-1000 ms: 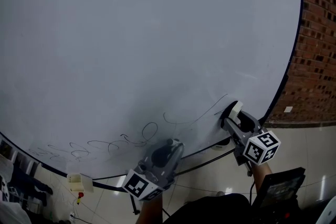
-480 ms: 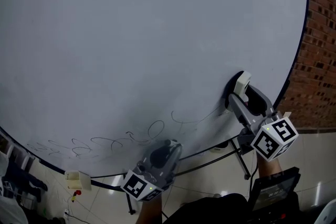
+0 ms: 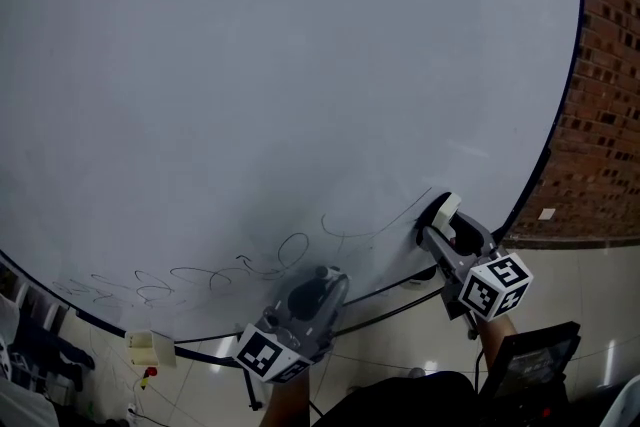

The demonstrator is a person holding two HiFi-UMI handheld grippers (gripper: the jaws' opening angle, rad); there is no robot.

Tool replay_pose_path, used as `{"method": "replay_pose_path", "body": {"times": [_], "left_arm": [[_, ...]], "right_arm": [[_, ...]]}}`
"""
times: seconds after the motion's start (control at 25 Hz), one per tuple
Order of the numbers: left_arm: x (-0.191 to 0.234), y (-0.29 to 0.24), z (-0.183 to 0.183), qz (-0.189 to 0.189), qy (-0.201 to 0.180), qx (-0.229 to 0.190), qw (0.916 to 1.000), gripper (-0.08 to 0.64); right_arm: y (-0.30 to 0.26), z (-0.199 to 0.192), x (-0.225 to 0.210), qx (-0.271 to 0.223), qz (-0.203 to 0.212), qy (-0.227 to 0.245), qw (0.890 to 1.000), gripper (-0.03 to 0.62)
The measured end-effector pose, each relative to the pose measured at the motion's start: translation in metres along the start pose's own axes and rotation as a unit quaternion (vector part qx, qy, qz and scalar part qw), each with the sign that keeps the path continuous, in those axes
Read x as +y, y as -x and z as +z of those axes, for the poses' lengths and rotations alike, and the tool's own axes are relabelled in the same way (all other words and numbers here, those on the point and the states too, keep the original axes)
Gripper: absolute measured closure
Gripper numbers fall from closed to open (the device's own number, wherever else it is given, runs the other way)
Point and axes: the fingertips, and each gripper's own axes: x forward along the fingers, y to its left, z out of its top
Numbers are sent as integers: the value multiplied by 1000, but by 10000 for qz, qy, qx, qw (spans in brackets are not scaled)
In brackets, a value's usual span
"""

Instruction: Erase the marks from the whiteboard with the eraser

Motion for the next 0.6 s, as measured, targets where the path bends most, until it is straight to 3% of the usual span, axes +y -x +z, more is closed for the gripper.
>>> {"method": "replay_pose_path", "body": {"times": [0.32, 0.6], "left_arm": [[-3, -1, 0, -44, 9, 27, 10000, 503], [-5, 1, 5, -61, -24, -7, 10000, 503]], "right_arm": [[3, -60, -25, 508, -197, -200, 9983, 351], [3, -46, -20, 445, -252, -330, 9981, 353]]}}
